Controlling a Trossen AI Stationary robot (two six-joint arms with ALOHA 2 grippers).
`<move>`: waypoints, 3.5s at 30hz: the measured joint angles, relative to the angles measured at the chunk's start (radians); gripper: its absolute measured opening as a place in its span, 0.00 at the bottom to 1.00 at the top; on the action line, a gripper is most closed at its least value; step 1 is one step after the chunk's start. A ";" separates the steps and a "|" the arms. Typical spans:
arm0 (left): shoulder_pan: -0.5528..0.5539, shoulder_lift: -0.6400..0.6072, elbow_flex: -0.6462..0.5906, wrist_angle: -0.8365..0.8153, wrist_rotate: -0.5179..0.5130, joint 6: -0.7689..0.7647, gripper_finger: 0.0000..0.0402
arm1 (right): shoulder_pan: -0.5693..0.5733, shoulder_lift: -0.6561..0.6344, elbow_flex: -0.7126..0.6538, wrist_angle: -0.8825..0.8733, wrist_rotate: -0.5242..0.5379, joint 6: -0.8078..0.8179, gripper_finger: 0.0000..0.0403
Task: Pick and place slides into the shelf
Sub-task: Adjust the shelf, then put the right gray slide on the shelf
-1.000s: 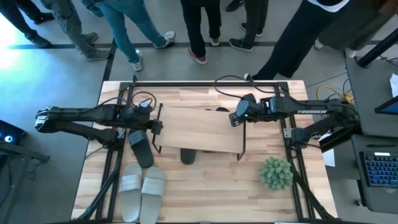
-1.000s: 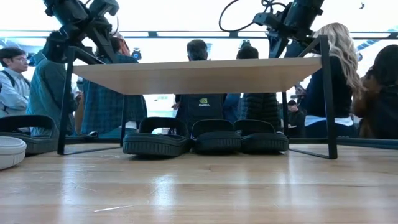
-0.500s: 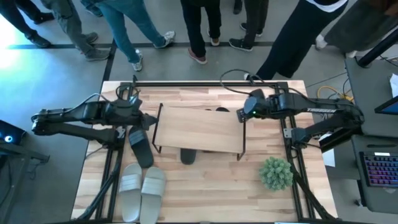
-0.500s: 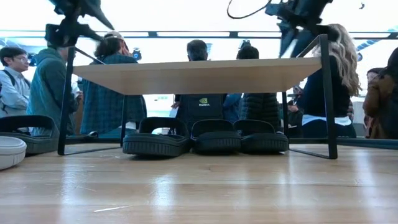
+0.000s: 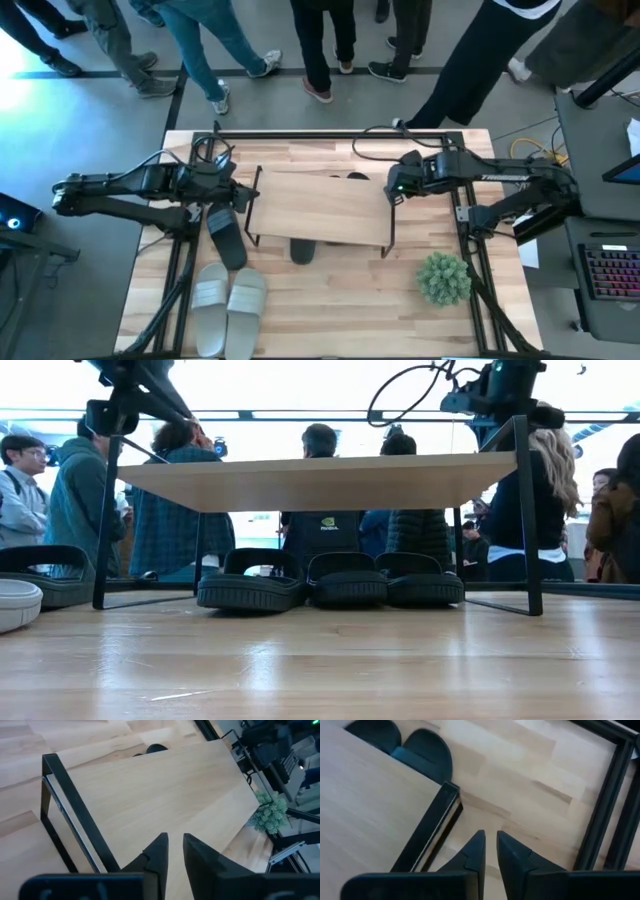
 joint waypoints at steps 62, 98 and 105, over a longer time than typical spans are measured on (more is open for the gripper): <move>-0.701 0.354 0.327 -0.454 -0.214 0.157 0.00 | 0.388 0.031 0.251 -0.123 0.201 0.000 0.16; -1.059 1.187 0.670 -0.606 -0.188 -0.282 0.41 | 0.752 0.039 0.235 -0.271 0.103 0.304 0.66; -1.058 1.242 0.649 -0.645 -0.189 -0.282 0.41 | 0.752 0.039 0.235 -0.271 0.106 0.295 0.66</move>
